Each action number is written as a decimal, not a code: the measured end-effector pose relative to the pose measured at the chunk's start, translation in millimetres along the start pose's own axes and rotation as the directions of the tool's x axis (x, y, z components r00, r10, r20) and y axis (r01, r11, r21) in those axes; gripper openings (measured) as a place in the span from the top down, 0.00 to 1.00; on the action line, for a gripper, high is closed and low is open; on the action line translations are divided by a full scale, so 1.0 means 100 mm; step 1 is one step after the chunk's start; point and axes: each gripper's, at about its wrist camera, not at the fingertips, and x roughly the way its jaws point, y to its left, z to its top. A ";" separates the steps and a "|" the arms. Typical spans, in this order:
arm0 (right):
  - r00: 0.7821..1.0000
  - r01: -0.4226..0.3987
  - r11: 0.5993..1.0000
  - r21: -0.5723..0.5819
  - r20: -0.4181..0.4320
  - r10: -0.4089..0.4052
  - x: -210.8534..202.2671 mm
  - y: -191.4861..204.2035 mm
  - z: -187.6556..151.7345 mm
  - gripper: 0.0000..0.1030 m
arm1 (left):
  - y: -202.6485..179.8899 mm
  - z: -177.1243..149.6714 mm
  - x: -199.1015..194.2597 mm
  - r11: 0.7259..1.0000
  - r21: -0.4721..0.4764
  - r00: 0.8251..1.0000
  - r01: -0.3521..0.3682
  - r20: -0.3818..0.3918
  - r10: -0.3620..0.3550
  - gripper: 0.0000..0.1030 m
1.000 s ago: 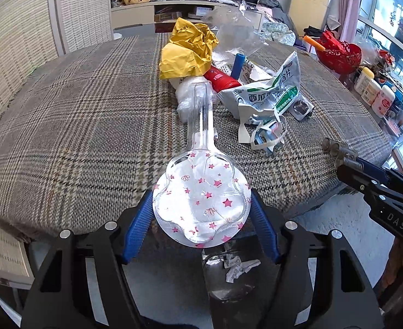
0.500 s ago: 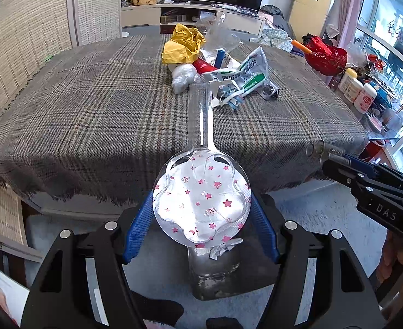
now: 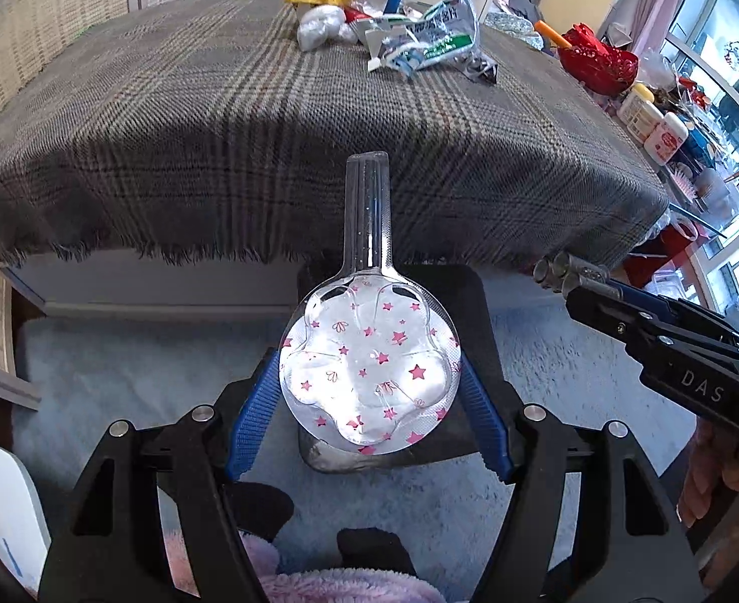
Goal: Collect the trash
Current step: 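Carry the mask and cylinders to the bin and open both tools, then return both tools to the table and reach toward the medicine packet pile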
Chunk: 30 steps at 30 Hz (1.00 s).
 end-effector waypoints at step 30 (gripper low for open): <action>0.996 -0.079 0.990 0.117 -0.026 0.083 0.12 -0.19 0.17 0.25 | -0.15 0.03 0.21 0.996 0.081 0.995 -0.048 -0.082 0.055 0.08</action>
